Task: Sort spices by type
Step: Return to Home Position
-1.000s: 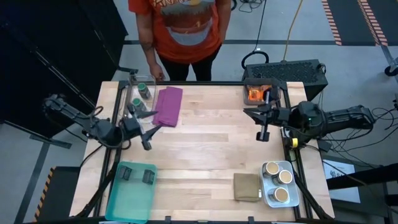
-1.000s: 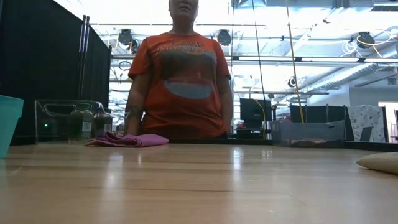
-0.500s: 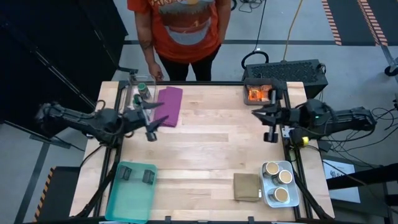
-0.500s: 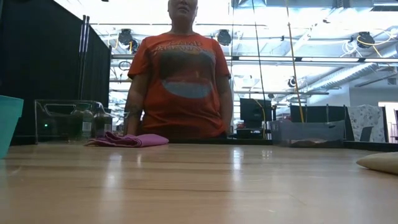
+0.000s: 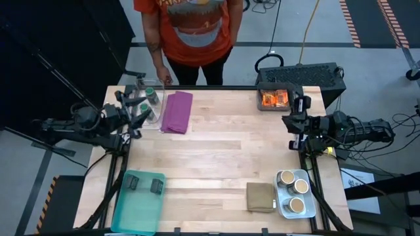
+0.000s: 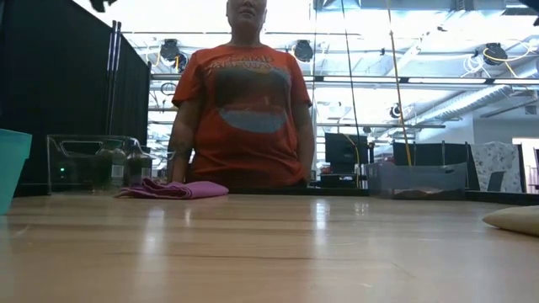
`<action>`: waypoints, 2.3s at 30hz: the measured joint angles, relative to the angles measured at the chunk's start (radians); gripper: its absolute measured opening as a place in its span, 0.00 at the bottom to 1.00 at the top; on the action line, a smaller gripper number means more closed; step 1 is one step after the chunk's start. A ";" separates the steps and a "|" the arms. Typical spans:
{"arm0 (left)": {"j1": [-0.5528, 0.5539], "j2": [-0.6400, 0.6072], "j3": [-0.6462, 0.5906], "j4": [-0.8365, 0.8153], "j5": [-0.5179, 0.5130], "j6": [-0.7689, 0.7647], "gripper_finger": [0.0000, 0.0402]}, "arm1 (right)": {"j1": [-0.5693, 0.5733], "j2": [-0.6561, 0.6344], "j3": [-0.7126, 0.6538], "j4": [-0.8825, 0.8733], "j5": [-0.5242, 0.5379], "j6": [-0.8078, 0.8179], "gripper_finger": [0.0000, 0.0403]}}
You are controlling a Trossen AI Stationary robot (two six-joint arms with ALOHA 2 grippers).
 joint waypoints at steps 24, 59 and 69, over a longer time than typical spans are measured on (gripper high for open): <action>-0.016 -0.287 -0.339 0.063 0.016 -0.090 0.62 | -0.090 -0.328 -0.095 -0.385 0.019 0.039 0.00; -0.016 -0.369 -0.506 0.116 0.027 -0.159 0.62 | -0.098 -0.461 -0.320 -0.263 -0.073 0.061 0.00; -0.016 -0.370 -0.507 -0.034 0.021 -0.183 0.62 | -0.103 -0.460 -0.352 -0.339 0.003 0.088 0.00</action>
